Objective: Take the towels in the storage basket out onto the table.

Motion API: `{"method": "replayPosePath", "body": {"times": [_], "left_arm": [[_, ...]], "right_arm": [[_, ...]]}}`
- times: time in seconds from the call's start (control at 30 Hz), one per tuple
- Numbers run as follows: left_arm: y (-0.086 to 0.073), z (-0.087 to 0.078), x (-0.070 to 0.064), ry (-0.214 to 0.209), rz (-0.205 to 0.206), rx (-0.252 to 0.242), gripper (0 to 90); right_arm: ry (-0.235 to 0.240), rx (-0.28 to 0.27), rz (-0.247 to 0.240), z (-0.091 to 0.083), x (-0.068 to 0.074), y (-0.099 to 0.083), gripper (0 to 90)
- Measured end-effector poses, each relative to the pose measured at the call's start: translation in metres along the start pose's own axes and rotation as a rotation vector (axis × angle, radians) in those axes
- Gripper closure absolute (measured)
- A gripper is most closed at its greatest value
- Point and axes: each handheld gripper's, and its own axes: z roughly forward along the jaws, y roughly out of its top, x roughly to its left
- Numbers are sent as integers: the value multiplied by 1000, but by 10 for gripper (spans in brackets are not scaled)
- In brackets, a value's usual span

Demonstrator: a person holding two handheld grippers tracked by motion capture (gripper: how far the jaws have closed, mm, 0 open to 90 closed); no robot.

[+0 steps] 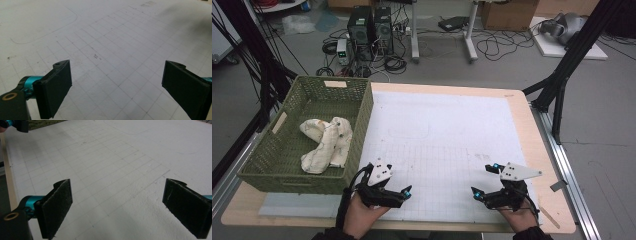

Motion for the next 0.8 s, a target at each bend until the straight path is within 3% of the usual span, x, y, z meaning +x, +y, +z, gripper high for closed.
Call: {"method": "replayPosePath", "body": {"times": [0.8], "left_arm": [[0, 0, -2, -27, 4, 6, 110]], "right_arm": [[4, 3, -17, 1, 3, 1, 83]]}}
